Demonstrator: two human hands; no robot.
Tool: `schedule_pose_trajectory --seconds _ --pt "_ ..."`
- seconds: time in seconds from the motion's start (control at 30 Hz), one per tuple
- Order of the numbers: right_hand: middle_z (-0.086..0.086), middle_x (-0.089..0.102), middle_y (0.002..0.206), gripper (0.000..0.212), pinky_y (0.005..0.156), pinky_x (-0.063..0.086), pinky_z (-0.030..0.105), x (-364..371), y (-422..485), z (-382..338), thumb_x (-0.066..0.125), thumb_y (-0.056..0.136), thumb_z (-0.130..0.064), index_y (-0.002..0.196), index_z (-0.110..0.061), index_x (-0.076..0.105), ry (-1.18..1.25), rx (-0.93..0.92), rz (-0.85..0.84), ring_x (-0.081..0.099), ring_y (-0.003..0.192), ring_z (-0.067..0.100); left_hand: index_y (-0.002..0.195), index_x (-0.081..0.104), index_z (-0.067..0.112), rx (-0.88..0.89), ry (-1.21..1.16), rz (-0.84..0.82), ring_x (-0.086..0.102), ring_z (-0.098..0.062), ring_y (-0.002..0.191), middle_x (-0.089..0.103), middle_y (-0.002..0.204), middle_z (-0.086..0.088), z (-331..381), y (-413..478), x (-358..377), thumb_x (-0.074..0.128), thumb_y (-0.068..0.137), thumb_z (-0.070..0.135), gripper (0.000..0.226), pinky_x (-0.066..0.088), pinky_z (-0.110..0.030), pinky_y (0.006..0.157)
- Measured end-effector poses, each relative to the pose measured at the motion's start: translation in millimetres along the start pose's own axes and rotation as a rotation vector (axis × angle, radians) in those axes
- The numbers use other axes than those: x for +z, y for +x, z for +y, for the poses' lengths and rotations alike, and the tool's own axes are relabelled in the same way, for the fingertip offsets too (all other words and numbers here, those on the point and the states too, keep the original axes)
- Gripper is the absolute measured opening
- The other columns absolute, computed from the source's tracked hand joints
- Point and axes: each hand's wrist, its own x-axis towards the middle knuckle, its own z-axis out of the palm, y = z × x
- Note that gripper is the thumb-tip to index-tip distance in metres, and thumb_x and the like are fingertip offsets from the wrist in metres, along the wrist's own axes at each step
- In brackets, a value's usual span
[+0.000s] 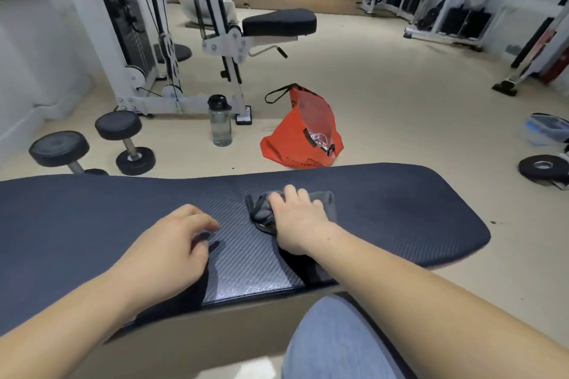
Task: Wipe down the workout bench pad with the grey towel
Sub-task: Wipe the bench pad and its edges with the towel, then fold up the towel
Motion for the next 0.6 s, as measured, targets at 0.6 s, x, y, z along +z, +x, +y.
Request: schedule_pose_trajectory --seconds 0.6 --pt "0.002 0.068 0.127 0.025 0.093 0.055 0.024 -72.0 89.4 -21.7 0.053 0.108 -0.025 0.132 -0.018 0.055 1.190 0.181 -0.321 0.065 0.118 0.022 0.086 0.057 0.020 -0.261 0.264 -0.544 0.060 -0.021 0.085 0.064 0.085 0.004 -15.5 102.2 -53.2 0.046 0.087 0.041 0.024 0.047 -0.031 0.067"
